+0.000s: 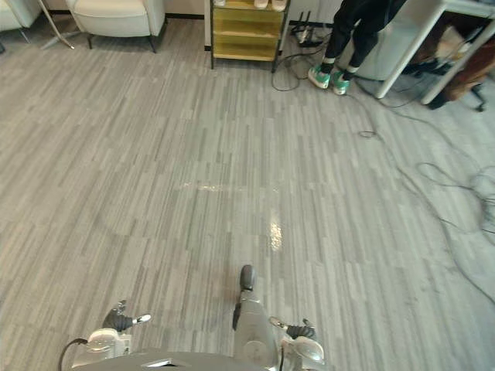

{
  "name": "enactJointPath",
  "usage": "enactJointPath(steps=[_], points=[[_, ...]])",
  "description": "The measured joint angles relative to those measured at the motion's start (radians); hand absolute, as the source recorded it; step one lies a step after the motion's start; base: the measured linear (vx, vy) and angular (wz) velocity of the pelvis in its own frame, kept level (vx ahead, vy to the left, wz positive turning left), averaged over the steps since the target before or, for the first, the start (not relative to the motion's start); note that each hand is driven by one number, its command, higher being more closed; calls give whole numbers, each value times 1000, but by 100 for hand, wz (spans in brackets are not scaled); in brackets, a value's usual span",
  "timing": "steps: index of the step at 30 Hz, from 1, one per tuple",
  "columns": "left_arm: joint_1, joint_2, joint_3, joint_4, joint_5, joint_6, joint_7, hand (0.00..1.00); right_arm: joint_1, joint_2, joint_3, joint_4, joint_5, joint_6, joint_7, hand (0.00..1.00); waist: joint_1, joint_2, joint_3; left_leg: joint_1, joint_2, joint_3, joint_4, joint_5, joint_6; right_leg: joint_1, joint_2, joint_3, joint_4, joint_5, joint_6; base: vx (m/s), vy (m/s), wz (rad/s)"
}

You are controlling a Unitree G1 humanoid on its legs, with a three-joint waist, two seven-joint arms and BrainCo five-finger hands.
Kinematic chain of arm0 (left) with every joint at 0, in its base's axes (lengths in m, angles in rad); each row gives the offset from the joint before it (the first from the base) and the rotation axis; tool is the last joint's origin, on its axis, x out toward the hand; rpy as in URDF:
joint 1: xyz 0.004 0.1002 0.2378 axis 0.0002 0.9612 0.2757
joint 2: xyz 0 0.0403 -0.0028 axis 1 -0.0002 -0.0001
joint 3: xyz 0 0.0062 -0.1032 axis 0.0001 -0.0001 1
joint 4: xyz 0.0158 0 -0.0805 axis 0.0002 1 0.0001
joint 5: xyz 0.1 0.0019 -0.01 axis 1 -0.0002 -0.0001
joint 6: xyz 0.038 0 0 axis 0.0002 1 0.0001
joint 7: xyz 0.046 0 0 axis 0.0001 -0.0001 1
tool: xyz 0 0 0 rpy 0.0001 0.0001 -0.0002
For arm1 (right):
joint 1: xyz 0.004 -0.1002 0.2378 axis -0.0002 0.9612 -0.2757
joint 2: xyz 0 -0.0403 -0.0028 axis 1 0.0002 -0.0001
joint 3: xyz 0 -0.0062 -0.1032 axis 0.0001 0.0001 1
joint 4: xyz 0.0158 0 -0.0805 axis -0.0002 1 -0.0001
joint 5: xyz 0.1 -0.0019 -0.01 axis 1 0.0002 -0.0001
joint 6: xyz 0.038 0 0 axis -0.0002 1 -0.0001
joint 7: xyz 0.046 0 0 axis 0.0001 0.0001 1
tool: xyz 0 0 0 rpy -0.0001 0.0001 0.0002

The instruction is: Pick up cushions and gather them together orderly.

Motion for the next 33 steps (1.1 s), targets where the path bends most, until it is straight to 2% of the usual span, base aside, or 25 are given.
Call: enactJointPath(steps=[1,2,3,4,5,7,10,11,12,13,14,15,17,19,21,22,23,24,25,26,27,29,31,32,33], points=[[-1,-19,19,0,1,-4,-6,0,2,-2,-13,0,-1,4,1,0,-6,16,-5,-93,56,-45,242,85,7,29,28,-41,62,-85,-27,473,-299,21],[-1,-22,20,-1,1,-5,-8,0,4,0,-14,1,-1,8,1,0,-8,17,-5,-129,73,-54,326,147,10,49,37,-51,66,-104,-35,559,-341,23],[-1,-25,17,-2,1,-9,-14,0,15,-2,-10,2,-1,14,1,0,-5,23,-6,-199,117,-57,490,243,14,102,63,-62,50,-135,-52,375,-200,11],[-1,-26,17,-3,1,-14,-17,0,22,-5,-5,2,-1,15,-1,0,-2,24,-4,-244,145,-42,581,238,21,134,82,-63,30,-144,-60,452,-209,-2],[0,-23,17,-12,1,-19,-25,0,25,-12,4,4,0,16,0,0,7,38,-5,-290,172,-8,687,218,29,182,101,-62,-3,-150,-71,429,-150,-15],[1,-22,16,-35,1,-20,-29,0,34,-19,17,15,0,18,0,0,24,33,0,-371,171,51,768,174,34,275,111,-53,-70,-155,-77,390,-94,-11],[1,-22,16,-65,-2,-21,-29,0,28,-25,12,41,4,19,-2,0,42,35,2,-481,112,63,664,102,21,398,104,-48,-161,-161,-76,400,22,3],[1,-22,15,-74,-2,-21,-29,0,29,-23,8,41,9,19,-3,0,50,31,5,-500,81,63,541,84,13,438,94,-50,-187,-164,-68,399,140,-2],[0,-21,8,-78,-2,-21,-27,0,27,-19,0,41,9,18,-4,0,51,27,6,-501,37,57,352,86,0,464,75,-51,-200,-168,-49,318,152,0],[0,-20,2,-78,-1,-19,-26,0,29,-19,-1,41,9,18,-5,0,51,26,6,-494,18,49,256,101,-9,472,69,-51,-204,-174,-36,235,150,1],[1,-21,-5,-76,-1,-16,-26,0,30,-22,-5,40,10,17,-7,0,52,34,3,-471,-9,36,66,153,-23,484,64,-48,-208,-187,-17,310,226,-13],[-7,-10,-4,-73,0,-15,-24,0,29,-11,-7,42,10,18,-14,0,72,9,-1,-417,-62,52,-62,275,-5,510,31,-24,-222,-194,8,316,203,-8],[-12,9,-14,-65,-1,-15,-25,0,31,8,-6,40,9,17,-13,0,71,-29,-13,-405,-104,51,-91,293,34,525,4,-32,-260,-184,20,303,131,14],[-31,20,-11,-54,-2,-15,-27,0,30,19,-16,42,8,18,-13,0,79,-45,-8,-417,-127,43,-48,254,68,548,-21,-37,-275,-179,30,359,175,33],[-37,20,-3,-37,-1,-15,-27,0,27,23,-17,41,8,17,-13,0,84,-47,-9,-386,-146,43,-33,206,86,550,-43,-31,-188,-208,66,276,180,10],[-37,19,-2,-28,-1,-12,-27,0,26,22,-17,39,6,16,-9,0,84,-42,-10,-347,-156,50,-47,180,96,507,-65,-18,-47,-230,87,158,131,-18],[-35,19,-3,-22,0,-11,-28,0,26,19,-17,36,6,10,-6,0,87,-38,-13,-313,-166,55,-67,168,96,444,-83,8,103,-233,92,221,183,-7],[-31,36,-27,-9,1,-3,-28,0,30,20,-16,33,0,10,-2,0,66,-52,-22,-261,-196,51,-102,158,103,295,-125,56,445,-215,115,149,120,0],[-31,36,-28,-9,1,-3,-28,0,30,20,-16,33,0,10,-2,0,65,-52,-22,-260,-196,51,-103,158,103,294,-125,56,449,-215,115,202,99,30],[-32,49,-43,0,1,-1,-28,0,40,22,-7,35,-1,13,-1,0,53,-68,-25,-229,-209,42,-109,148,105,231,-140,59,606,-221,106,211,29,27],[-30,49,-41,2,1,1,-25,0,52,30,-9,35,0,12,-1,0,53,-76,-22,-185,-217,41,-127,151,115,205,-144,36,661,-256,81,211,29,29],[-26,42,-41,3,5,5,-25,0,56,30,-10,36,-1,12,-1,0,49,-75,-24,-130,-217,38,-159,151,114,204,-139,-24,572,-296,70,242,1,16],[-27,38,-38,3,11,5,-25,0,55,34,-20,37,-1,12,-1,0,48,-76,-25,-119,-216,32,-159,148,107,203,-125,-52,406,-288,55,315,-38,15],[-26,35,-30,1,12,5,-25,0,55,36,-28,38,-1,15,-1,0,48,-77,-26,-123,-214,25,-155,139,93,210,-112,-61,259,-270,32,260,-98,6],[-26,37,-24,2,13,6,-25,0,57,40,-27,41,-2,18,-1,0,51,-95,-38,-125,-219,20,-151,126,71,235,-88,-54,69,-197,15,249,-121,1]])
